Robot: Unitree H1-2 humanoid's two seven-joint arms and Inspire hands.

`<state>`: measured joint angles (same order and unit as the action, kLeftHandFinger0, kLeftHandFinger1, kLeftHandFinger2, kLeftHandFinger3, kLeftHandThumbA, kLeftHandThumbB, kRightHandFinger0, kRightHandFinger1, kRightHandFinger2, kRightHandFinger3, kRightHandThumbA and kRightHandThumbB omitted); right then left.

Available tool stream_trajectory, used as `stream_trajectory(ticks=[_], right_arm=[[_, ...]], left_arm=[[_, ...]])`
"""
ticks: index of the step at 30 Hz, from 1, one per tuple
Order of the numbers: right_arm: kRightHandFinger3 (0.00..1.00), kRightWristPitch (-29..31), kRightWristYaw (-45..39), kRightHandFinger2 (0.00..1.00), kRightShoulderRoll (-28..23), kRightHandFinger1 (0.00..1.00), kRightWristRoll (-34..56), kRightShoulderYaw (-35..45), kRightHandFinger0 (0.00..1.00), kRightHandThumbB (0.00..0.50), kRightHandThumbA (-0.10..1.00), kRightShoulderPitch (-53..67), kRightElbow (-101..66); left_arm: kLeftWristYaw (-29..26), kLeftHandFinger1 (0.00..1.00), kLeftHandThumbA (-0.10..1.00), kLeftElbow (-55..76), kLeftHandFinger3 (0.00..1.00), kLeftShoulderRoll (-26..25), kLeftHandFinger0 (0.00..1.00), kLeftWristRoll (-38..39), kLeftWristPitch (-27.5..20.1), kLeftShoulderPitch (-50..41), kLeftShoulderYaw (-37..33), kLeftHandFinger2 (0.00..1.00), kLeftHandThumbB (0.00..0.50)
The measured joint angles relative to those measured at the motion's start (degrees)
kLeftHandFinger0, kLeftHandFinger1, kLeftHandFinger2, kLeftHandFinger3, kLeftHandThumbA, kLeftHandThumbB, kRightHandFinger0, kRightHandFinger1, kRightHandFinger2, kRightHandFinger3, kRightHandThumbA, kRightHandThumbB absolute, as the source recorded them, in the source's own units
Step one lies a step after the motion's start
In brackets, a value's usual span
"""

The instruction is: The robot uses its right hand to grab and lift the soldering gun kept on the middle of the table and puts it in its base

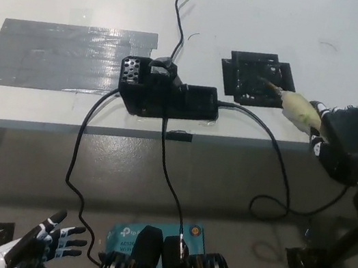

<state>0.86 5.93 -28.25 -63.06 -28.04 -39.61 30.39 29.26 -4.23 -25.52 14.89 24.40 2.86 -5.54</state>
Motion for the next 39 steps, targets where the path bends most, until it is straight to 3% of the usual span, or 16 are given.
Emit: stream_trajectory(ticks=[1,2,3,4,5,6,8,9,11,13,15,19,22,26,31,39], right_arm=[[0.36,1.2,1.0,0.55,-0.4,0.00,0.0,0.0,0.00,0.254,-0.10,-0.1,-0.1],[0.37,2.3,1.7,0.34,-0.8,0.00,0.1,0.0,0.00,0.266,-0.10,-0.3,-0.4],[0.37,3.6,2.5,0.29,-1.3,0.00,0.1,0.1,0.00,0.270,-0.10,-0.7,-1.0],[0.33,4.7,3.2,0.03,-1.8,0.00,0.1,0.1,0.00,0.280,-0.10,-1.4,-1.7],[0.29,5.8,3.8,0.00,-2.1,0.00,0.2,0.3,0.00,0.268,-0.10,-2.1,-2.3],[0.20,6.8,4.3,0.00,-2.6,0.00,0.4,0.6,0.00,0.224,-0.10,-2.9,-2.9],[0.27,9.7,6.1,0.05,-3.5,0.00,1.3,1.6,0.00,0.246,-0.10,-5.4,-4.3],[0.29,10.4,6.6,0.29,-3.7,0.00,1.5,1.9,0.00,0.261,-0.10,-6.1,-4.6],[0.29,12.1,7.3,0.34,-4.1,0.00,2.0,2.5,0.00,0.313,-0.10,-7.4,-6.1],[0.19,13.7,8.2,0.25,-4.1,0.00,2.3,2.7,0.00,0.335,-0.10,-8.0,-6.8],[0.18,15.5,9.7,0.38,-3.9,0.00,2.3,2.7,0.00,0.303,-0.10,-8.4,-6.7],[0.11,18.0,11.0,0.33,-3.2,0.00,2.1,2.3,0.00,0.206,-0.10,-9.9,-6.4],[0.23,19.7,11.2,0.30,-2.8,0.00,2.0,1.6,0.00,0.257,-0.10,-11.8,-5.8],[0.07,21.5,11.3,0.00,-2.7,0.00,1.8,0.7,0.00,0.197,-0.10,-13.8,-5.6],[0.04,23.4,11.4,0.02,-3.0,0.01,1.9,-2.8,0.00,0.149,-0.10,-15.3,-4.4],[0.11,25.0,11.0,0.12,-4.6,0.00,2.8,-8.6,0.00,0.182,-0.10,-16.5,-3.8]], left_arm=[[0.0,1.00,1.00,0.0,1.00,0.0,1.00,0.0,0.0,0.0,0.0,1.00,0.391],[0.0,1.00,1.00,0.0,1.00,0.0,1.00,0.0,0.0,0.0,0.0,1.00,0.395],[0.0,1.00,1.00,0.0,1.00,0.0,1.00,0.0,0.0,0.0,0.0,1.00,0.395],[0.0,1.00,1.00,0.0,1.00,0.0,1.00,-0.1,0.0,0.0,0.0,1.00,0.391],[0.0,1.00,1.00,0.0,1.00,0.0,1.00,-0.1,0.0,0.0,0.0,1.00,0.391],[0.0,1.00,1.00,0.0,1.00,0.0,1.00,-0.2,0.0,0.1,-0.1,1.00,0.391],[0.0,1.00,1.00,0.0,1.00,0.0,1.00,-0.4,0.0,0.1,-0.2,1.00,0.391],[0.0,1.00,1.00,0.0,1.00,0.0,1.00,-0.4,0.0,0.1,-0.2,1.00,0.384],[0.0,1.00,1.00,-0.1,1.00,0.0,1.00,-0.5,0.0,0.1,-0.3,1.00,0.374],[0.0,1.00,1.00,-0.2,1.00,0.0,1.00,-0.5,-0.1,0.2,-0.5,1.00,0.370],[0.0,1.00,1.00,-0.3,1.00,0.0,1.00,-0.6,-0.1,0.3,-0.6,1.00,0.379],[0.0,1.00,1.00,-0.4,1.00,0.0,1.00,-0.9,-0.2,0.4,-0.9,1.00,0.380],[0.0,1.00,1.00,-0.5,1.00,0.0,1.00,-1.0,-0.2,0.5,-0.9,1.00,0.369],[0.0,1.00,1.00,-0.5,1.00,0.0,1.00,-1.1,-0.2,1.0,-0.9,1.00,0.353],[0.0,1.00,1.00,-0.5,1.00,0.0,1.00,-1.1,-0.2,1.2,-0.9,1.00,0.368],[0.0,1.00,1.00,-0.5,1.00,0.0,1.00,-1.3,-0.2,1.9,-1.0,1.00,0.345]])
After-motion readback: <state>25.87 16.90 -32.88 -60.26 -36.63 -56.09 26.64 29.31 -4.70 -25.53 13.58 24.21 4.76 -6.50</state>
